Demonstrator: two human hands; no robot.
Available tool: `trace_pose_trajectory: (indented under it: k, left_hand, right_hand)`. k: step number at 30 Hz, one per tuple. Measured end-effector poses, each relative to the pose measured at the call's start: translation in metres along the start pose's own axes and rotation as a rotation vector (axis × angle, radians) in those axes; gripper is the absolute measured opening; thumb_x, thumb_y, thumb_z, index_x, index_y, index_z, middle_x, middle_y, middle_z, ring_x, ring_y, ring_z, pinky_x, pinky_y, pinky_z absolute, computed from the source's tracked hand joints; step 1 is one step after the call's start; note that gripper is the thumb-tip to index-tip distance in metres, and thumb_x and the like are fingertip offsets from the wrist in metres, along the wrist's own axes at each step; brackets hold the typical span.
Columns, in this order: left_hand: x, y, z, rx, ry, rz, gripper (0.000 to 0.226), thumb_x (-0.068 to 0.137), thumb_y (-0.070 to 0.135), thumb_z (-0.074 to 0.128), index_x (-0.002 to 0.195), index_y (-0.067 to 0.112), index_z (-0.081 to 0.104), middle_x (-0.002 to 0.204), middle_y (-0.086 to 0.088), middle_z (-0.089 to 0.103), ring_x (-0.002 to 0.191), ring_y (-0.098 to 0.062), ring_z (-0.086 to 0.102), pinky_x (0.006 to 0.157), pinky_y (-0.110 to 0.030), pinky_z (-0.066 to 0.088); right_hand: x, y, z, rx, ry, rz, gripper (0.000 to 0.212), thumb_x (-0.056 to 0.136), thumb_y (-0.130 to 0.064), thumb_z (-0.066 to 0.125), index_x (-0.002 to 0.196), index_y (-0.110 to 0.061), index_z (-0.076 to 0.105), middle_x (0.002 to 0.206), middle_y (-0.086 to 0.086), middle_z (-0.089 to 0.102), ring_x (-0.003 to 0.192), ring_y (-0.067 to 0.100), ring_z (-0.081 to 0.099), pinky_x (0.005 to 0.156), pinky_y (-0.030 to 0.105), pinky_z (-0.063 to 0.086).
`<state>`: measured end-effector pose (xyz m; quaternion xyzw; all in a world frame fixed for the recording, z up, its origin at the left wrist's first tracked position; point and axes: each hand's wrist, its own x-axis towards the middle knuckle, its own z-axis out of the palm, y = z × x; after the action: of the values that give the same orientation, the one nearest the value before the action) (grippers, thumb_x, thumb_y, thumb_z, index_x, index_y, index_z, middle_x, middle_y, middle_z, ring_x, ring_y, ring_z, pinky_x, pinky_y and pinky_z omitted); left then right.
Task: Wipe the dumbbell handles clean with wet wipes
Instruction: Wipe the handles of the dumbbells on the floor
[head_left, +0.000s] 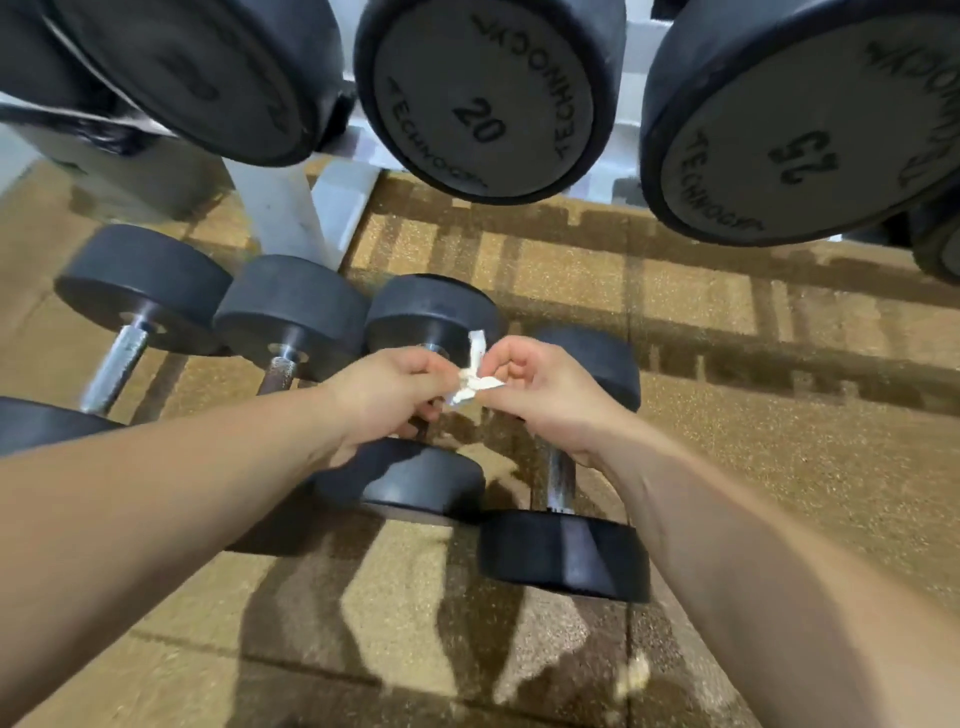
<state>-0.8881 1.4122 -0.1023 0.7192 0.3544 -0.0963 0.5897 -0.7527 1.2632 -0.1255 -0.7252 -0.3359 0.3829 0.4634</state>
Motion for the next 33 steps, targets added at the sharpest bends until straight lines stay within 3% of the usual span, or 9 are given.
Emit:
trace_pose_trajectory:
  k: [2, 6, 13, 16, 20, 24, 27, 29, 33]
  left_hand:
    - [0.003, -0.011, -0.013, 0.029, 0.029, 0.023, 0.009, 0.093, 0.025, 0.071, 0.090, 0.018, 0.076, 0.093, -0.007, 0.075, 0.086, -0.017, 0.065, 0.080, -0.036, 0.053]
    - [0.013, -0.037, -0.021, -0.068, 0.136, 0.037, 0.012, 0.086, 0.025, 0.073, 0.074, 0.021, 0.072, 0.089, -0.019, 0.073, 0.075, -0.024, 0.060, 0.076, -0.038, 0.049]
    - [0.039, -0.060, -0.035, -0.230, 0.284, -0.038, 0.013, 0.074, 0.034, 0.062, 0.075, 0.026, 0.072, 0.084, -0.009, 0.073, 0.082, -0.025, 0.065, 0.091, -0.055, 0.058]
    - [0.047, -0.062, -0.038, -0.185, 0.213, 0.011, 0.012, 0.079, 0.033, 0.064, 0.077, 0.024, 0.071, 0.079, -0.006, 0.072, 0.080, -0.027, 0.065, 0.084, -0.046, 0.057]
    - [0.058, -0.069, -0.033, -0.256, 0.086, 0.016, 0.014, 0.096, 0.020, 0.059, 0.090, 0.016, 0.071, 0.089, -0.005, 0.077, 0.089, -0.023, 0.072, 0.088, -0.042, 0.059]
    - [0.062, -0.077, -0.031, -0.410, 0.077, -0.035, 0.014, 0.099, 0.018, 0.058, 0.093, 0.015, 0.070, 0.094, -0.014, 0.077, 0.089, -0.026, 0.076, 0.074, -0.039, 0.056]
    - [0.065, -0.080, -0.031, -0.349, 0.113, -0.033, 0.011, 0.096, 0.021, 0.060, 0.094, 0.016, 0.070, 0.089, -0.011, 0.077, 0.090, -0.028, 0.075, 0.077, -0.041, 0.060]
    - [0.060, -0.079, -0.031, -0.297, 0.197, -0.033, 0.008, 0.090, 0.025, 0.063, 0.088, 0.019, 0.069, 0.084, -0.007, 0.076, 0.088, -0.027, 0.074, 0.081, -0.043, 0.060]
    - [0.038, -0.077, -0.025, -0.005, 0.356, 0.000, 0.010, 0.089, 0.031, 0.059, 0.082, 0.025, 0.061, 0.077, 0.003, 0.065, 0.073, -0.017, 0.060, 0.066, -0.035, 0.049]
  right_hand:
    - [0.004, -0.004, 0.012, -0.005, -0.006, 0.009, 0.011, 0.083, -0.013, 0.075, 0.087, -0.023, 0.072, 0.080, 0.003, 0.068, 0.061, 0.004, 0.055, 0.060, 0.018, 0.041]
    - [0.018, -0.001, 0.030, -0.053, 0.010, 0.054, 0.012, 0.084, -0.015, 0.073, 0.091, -0.025, 0.076, 0.086, 0.005, 0.072, 0.070, 0.008, 0.058, 0.066, 0.024, 0.044]
    - [0.041, 0.022, 0.037, -0.111, 0.266, 0.268, 0.025, 0.089, -0.012, 0.056, 0.087, -0.025, 0.076, 0.075, -0.010, 0.067, 0.067, 0.008, 0.057, 0.060, 0.021, 0.043]
    - [0.046, 0.018, 0.046, -0.090, 0.232, 0.221, 0.015, 0.092, -0.019, 0.064, 0.103, -0.027, 0.069, 0.079, -0.007, 0.057, 0.059, 0.004, 0.048, 0.055, 0.014, 0.040]
    - [0.051, 0.018, 0.061, -0.101, 0.166, 0.152, 0.019, 0.089, -0.029, 0.073, 0.108, -0.032, 0.071, 0.100, -0.012, 0.068, 0.084, 0.004, 0.065, 0.078, 0.017, 0.050]
    - [0.059, 0.027, 0.071, -0.064, 0.180, 0.196, 0.019, 0.090, -0.031, 0.072, 0.108, -0.027, 0.076, 0.091, -0.013, 0.073, 0.080, 0.000, 0.065, 0.078, 0.020, 0.048]
    - [0.064, 0.032, 0.083, -0.055, 0.151, 0.178, 0.017, 0.085, -0.018, 0.072, 0.099, -0.027, 0.078, 0.084, -0.010, 0.074, 0.078, 0.007, 0.067, 0.075, 0.029, 0.055]
    - [0.062, 0.036, 0.086, -0.162, 0.160, 0.158, 0.019, 0.080, -0.014, 0.070, 0.090, -0.030, 0.076, 0.079, -0.012, 0.071, 0.074, 0.004, 0.064, 0.067, 0.022, 0.048]
    - [0.055, 0.050, 0.074, -0.315, 0.214, 0.229, 0.012, 0.078, -0.020, 0.071, 0.082, -0.028, 0.062, 0.079, -0.010, 0.058, 0.070, 0.009, 0.054, 0.059, 0.024, 0.039]
